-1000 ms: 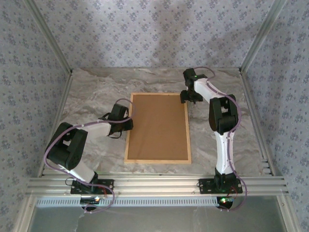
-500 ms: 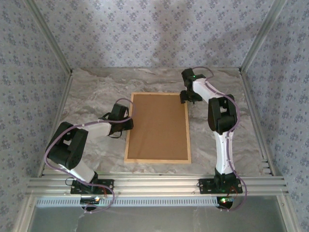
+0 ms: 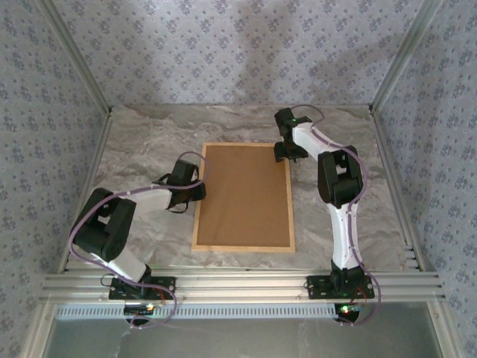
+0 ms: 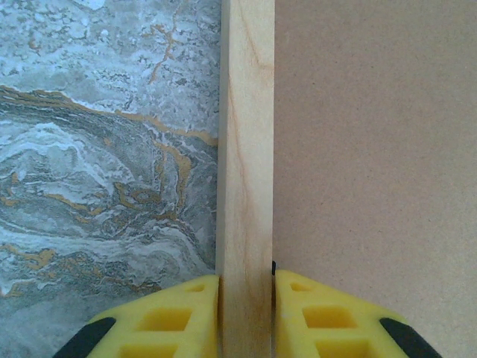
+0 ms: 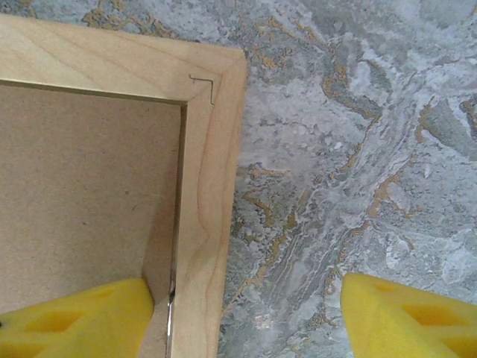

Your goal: Put the photo into the frame

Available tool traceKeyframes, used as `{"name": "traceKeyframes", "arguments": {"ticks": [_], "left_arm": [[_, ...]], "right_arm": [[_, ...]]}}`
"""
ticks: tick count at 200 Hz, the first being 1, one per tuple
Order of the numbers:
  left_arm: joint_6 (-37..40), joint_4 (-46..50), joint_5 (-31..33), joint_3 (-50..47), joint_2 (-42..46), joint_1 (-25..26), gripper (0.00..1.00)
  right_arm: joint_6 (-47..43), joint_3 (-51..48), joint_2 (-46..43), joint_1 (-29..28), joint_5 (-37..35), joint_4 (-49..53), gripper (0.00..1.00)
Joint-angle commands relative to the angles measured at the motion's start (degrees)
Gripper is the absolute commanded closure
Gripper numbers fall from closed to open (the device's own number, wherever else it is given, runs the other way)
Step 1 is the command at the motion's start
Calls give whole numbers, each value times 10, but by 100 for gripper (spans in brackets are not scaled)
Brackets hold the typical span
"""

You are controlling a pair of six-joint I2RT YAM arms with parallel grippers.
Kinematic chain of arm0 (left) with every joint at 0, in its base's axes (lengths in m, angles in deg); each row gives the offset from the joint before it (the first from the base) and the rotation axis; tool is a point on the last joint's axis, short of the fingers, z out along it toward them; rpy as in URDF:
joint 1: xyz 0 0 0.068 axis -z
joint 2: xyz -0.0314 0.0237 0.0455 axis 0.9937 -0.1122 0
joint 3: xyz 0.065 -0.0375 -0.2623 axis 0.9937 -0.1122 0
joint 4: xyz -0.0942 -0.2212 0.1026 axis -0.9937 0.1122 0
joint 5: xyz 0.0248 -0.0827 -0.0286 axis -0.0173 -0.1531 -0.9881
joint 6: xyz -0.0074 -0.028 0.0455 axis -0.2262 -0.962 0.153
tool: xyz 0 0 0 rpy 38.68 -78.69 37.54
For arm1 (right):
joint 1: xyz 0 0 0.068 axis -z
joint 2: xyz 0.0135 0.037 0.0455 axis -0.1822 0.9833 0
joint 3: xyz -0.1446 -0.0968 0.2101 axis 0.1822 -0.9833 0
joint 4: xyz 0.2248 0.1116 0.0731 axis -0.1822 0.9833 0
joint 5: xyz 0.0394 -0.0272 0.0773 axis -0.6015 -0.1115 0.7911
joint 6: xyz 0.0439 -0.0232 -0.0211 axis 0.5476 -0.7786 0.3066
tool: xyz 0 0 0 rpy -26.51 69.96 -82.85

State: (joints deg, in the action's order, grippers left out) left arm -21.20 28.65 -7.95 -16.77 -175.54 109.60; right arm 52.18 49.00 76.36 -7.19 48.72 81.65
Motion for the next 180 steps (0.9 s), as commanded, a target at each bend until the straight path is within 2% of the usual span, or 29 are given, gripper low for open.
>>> {"name": "traceKeyframes", "arguments": {"ticks": [1,52,180], "left_arm": [[12,48,-5,-13,-37,4,76],[12,47,-4,-12,-38,4,76],[13,46,-3,-15,-36,4,76]], "right_arm": [[-6,-2,-10,-5,36,36,27],[-14,-3,-53,22,34,38,28],[-22,12,1,30,18,41,33]]}}
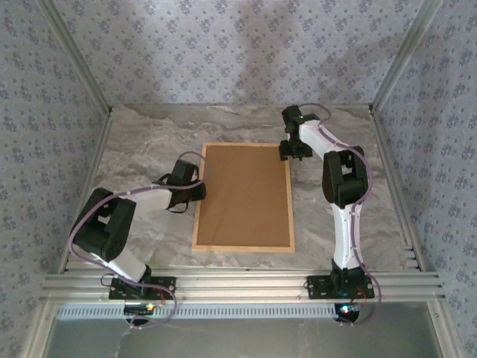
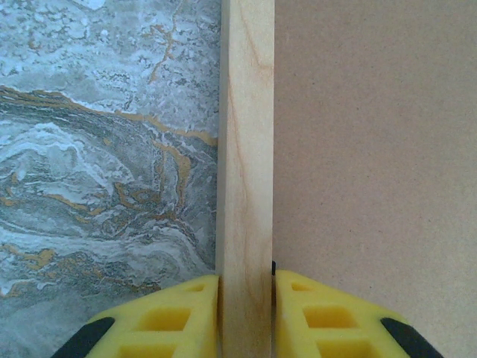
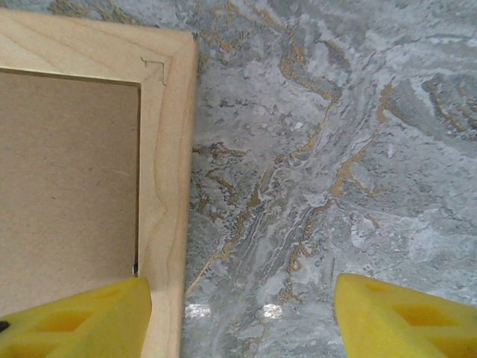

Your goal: Put the photo into the frame

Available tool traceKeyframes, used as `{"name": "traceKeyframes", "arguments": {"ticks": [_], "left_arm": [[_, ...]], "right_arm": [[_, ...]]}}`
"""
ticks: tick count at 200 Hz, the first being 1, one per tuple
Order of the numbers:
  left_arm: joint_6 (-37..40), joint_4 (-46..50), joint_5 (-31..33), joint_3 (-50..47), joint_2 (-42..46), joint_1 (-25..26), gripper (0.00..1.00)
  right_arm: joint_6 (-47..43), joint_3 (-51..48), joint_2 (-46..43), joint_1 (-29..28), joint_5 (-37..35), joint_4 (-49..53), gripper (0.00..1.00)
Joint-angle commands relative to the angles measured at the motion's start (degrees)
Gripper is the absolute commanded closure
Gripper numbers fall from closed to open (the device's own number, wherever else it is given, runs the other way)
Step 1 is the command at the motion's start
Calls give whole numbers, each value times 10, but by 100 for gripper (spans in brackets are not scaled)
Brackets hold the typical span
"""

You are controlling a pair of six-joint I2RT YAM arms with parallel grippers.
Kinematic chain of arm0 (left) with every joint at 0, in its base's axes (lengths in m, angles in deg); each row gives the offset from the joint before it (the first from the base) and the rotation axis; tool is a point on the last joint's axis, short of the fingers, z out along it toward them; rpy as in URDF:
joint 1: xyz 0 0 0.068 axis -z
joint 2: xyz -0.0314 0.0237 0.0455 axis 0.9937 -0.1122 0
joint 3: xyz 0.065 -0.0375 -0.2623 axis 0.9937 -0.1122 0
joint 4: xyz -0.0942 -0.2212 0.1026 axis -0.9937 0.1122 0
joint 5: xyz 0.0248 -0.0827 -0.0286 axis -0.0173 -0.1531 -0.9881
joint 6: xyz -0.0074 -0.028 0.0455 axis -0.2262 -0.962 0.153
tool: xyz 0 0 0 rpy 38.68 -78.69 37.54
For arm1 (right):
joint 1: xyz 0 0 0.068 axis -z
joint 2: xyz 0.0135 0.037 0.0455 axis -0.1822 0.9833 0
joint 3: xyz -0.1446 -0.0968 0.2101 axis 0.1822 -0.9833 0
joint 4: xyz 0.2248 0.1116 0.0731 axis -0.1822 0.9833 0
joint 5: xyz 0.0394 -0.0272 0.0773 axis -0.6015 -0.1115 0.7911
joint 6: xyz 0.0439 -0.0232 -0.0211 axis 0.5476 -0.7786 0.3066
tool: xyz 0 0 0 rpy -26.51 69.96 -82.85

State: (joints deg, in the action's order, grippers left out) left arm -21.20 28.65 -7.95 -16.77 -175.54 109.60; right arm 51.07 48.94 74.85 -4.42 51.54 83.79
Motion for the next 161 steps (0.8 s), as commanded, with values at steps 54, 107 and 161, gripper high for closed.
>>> {"name": "traceKeyframes", "arguments": {"ticks": [54,107,161], "left_arm": [[13,45,-3,-17,-35,4,76],[12,43,-3,-18,-35,4,76],[13,42,-3,-17,-35,4,76]], "right_arm": [[-14,19,12,6,-11,25,34],[-14,22,14,6,-12,25,35],[-9,11,49,-2,-9,20,36]]}}
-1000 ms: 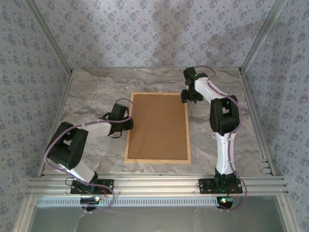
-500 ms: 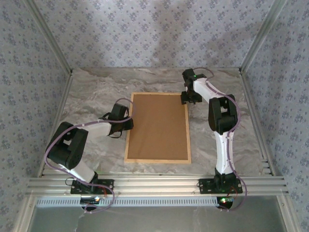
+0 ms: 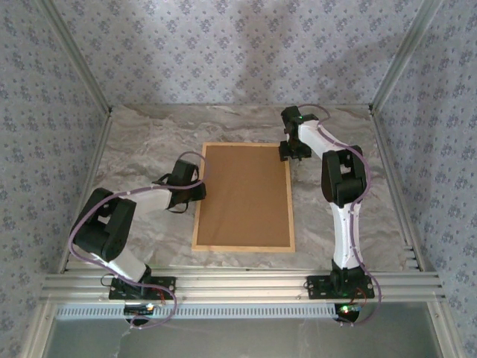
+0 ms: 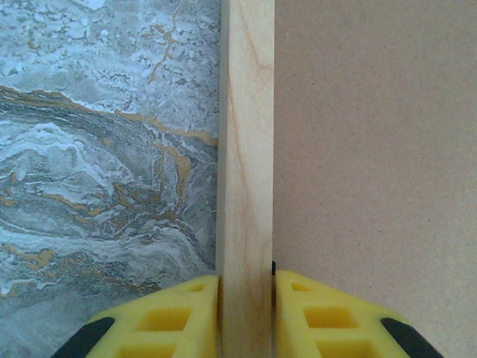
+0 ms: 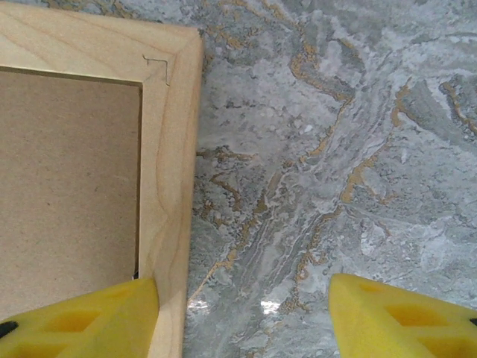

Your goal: Put the photo into the frame

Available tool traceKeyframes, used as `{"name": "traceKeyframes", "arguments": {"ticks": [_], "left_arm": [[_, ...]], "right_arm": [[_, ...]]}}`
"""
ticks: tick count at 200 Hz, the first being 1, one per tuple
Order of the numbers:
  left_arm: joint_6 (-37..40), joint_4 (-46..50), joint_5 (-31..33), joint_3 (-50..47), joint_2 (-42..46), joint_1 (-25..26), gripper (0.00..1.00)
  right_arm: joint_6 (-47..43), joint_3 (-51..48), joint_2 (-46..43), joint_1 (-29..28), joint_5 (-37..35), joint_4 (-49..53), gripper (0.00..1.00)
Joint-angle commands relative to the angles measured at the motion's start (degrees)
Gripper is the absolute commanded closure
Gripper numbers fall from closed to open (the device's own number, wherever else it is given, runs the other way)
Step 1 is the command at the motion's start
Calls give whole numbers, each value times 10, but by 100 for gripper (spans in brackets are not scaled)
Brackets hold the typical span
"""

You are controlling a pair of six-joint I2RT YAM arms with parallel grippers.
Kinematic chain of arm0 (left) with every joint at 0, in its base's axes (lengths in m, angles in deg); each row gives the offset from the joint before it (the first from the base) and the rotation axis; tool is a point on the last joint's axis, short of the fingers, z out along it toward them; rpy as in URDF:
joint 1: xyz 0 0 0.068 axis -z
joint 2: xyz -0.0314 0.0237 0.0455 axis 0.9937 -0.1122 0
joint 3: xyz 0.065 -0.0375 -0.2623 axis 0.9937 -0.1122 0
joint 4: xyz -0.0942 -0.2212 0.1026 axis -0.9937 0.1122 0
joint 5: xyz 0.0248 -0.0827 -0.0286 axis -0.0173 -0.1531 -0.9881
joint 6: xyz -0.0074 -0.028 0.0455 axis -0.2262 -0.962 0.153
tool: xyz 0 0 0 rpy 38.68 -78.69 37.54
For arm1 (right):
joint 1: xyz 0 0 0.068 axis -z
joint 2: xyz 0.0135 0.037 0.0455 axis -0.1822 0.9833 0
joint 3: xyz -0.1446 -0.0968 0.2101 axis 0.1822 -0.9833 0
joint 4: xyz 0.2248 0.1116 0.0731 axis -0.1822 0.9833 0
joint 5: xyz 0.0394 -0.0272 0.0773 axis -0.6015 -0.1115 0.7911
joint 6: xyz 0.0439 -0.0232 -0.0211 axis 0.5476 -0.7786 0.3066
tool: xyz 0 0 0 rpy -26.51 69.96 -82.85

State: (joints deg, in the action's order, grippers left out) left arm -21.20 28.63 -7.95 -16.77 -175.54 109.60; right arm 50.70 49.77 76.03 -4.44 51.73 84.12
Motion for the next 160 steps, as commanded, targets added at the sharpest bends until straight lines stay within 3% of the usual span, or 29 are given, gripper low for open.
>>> {"name": "traceKeyframes", "arguments": {"ticks": [1,160], "left_arm": [[13,42,-3,-17,-35,4,76],[19,48,-6,-21,-27,2,76]], "right_arm": [[-5,3,38,-2,-10,17,36],[-42,117,137,-47,-41,127,31]]}}
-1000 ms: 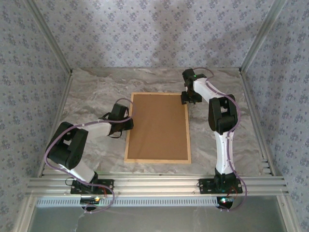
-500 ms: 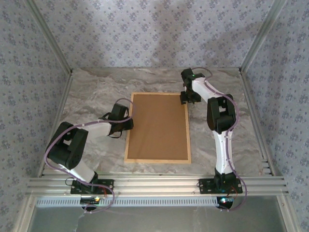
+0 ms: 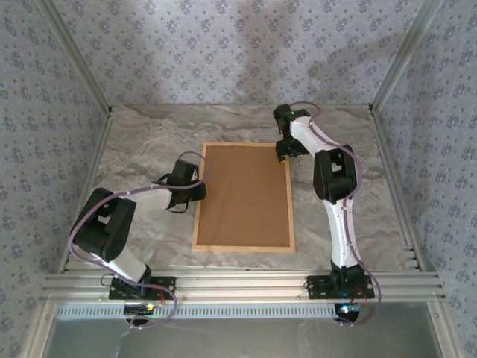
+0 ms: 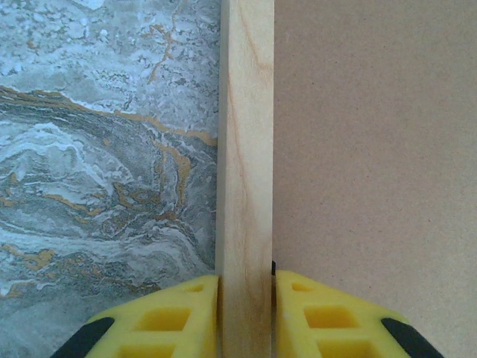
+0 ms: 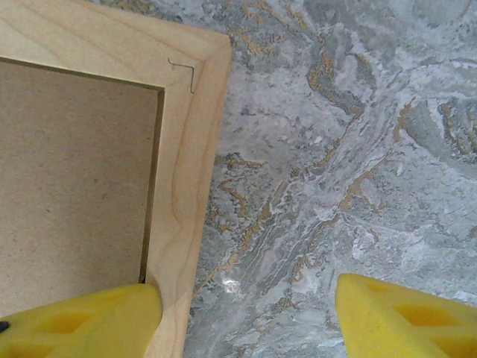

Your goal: Put the photo into the frame

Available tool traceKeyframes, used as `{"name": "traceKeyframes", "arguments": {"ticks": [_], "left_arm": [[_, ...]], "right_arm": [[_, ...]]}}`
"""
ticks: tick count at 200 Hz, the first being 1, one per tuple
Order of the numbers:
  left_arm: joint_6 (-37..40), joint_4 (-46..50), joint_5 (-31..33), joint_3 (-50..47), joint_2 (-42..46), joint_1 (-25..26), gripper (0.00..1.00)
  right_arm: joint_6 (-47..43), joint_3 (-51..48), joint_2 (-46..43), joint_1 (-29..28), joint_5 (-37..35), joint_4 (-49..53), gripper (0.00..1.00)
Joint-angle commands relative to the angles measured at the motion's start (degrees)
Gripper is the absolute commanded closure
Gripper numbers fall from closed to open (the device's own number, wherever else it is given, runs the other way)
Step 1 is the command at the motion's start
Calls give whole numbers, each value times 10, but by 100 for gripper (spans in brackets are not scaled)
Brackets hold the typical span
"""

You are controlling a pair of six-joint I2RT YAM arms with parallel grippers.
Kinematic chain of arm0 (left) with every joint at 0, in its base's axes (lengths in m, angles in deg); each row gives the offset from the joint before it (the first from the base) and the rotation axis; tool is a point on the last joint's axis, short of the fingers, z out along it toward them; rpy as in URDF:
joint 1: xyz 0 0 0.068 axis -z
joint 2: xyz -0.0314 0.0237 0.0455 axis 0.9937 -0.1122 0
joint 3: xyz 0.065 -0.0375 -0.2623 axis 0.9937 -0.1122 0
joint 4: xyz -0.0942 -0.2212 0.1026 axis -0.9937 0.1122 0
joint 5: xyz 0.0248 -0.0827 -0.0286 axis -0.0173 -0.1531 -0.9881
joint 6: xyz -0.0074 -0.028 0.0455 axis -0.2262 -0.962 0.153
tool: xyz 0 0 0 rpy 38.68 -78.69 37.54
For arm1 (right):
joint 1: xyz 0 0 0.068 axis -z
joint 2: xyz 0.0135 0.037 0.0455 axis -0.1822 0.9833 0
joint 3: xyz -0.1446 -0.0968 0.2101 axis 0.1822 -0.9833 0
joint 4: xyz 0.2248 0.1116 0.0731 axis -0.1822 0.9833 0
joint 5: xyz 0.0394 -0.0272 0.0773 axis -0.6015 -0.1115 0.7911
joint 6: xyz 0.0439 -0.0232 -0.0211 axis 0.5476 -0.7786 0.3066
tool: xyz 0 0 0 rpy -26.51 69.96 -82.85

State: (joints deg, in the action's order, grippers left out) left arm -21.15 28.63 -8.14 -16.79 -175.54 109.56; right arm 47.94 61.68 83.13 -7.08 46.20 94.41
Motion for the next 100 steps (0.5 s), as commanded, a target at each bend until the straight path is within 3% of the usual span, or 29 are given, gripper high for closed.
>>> {"name": "traceKeyframes", "arguments": {"ticks": [1,100], "left_arm": [[18,48,-4,-21,-26,3,76],[18,45,-7,-23,-25,0,76]], "right_arm": [[-16,-1,66,-21,14,25,31],[-47,28,84,-26,9,44,18]]}}
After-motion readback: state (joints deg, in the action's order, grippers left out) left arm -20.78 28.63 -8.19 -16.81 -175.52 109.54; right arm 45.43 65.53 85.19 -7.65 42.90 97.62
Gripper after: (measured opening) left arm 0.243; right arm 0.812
